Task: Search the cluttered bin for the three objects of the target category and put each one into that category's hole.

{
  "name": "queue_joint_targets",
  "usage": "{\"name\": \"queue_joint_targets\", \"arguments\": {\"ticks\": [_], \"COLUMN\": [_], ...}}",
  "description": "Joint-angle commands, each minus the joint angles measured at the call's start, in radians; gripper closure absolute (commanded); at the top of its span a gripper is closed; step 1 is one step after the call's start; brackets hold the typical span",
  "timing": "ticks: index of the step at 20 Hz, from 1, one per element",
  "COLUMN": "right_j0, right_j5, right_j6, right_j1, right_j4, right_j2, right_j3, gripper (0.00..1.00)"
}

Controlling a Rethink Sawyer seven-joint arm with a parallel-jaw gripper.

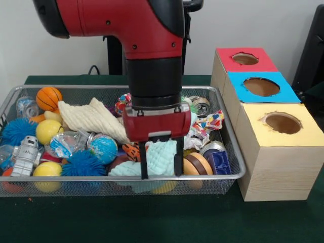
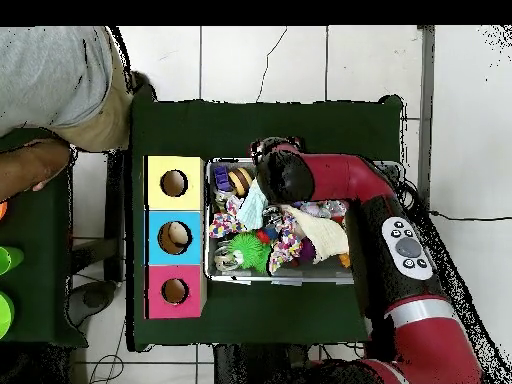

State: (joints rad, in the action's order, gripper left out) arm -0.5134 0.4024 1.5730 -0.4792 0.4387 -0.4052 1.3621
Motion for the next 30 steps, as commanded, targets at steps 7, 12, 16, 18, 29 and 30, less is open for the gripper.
{"name": "queue_joint_targets", "arguments": {"ticks": [7,12,16,18,29,30], "right_j0": [0.175,0.24,0.285,0.301,0.391,0.395], "right_j5": [0.463,0.538,0.574,0.574,0.45,0.455], "right_j6": [0.083,0.181,0.244,0.256,0.227,0.22], "right_j1": [0.054,-0.026,-0.069,-0.097,-0.042,-0.041], "right_j4": [-0.056,-0.115,-0.153,-0.165,-0.068,-0.073], "right_j2": [0.07,0.093,0.129,0.15,0.301,0.306], "right_j3": [-0.18,-0.118,-0.079,-0.038,0.035,0.032], "gripper": [0.0,0.0,0.0,0.0,0.0,0.0]}}
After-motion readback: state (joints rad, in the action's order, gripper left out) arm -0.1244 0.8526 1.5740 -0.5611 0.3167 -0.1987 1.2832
